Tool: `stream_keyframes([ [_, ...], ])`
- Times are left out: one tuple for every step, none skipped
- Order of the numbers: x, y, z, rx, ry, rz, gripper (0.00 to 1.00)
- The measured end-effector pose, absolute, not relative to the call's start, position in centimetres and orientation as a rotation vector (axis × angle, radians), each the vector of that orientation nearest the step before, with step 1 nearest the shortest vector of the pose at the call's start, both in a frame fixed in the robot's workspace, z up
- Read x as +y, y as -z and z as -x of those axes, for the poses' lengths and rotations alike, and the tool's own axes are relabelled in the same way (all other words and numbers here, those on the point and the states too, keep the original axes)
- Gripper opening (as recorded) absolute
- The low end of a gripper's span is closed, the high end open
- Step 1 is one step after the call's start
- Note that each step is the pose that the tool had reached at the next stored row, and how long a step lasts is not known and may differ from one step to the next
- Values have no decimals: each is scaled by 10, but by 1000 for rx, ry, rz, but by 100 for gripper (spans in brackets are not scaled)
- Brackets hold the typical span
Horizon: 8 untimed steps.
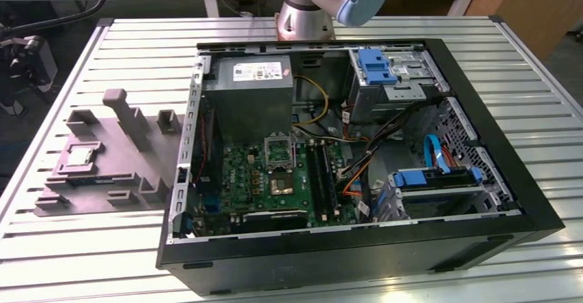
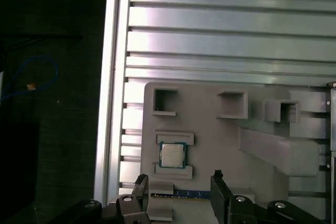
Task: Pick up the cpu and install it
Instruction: 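Pick up the cpu and move it towards the insertion slot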
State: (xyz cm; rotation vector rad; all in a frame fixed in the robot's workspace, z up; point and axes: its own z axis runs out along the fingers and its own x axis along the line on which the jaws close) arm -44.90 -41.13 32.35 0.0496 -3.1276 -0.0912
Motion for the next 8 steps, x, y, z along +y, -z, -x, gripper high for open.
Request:
stream_keyframes([
  [-411,-322,449,-3127,91,-50,59],
  [-411,-320,449,-3127,91,-50,59],
  [-411,-318,449,-3127,91,-50,59],
  [-411,-316,449,-3127,91,-50,59],
  [-412,-314,449,-3127,91,-50,59],
  [-412,-313,449,-3127,91,-50,59],
  [-412,-311,449,-3127,91,-49,59],
  [-412,-309,449,-3127,91,-50,59],
])
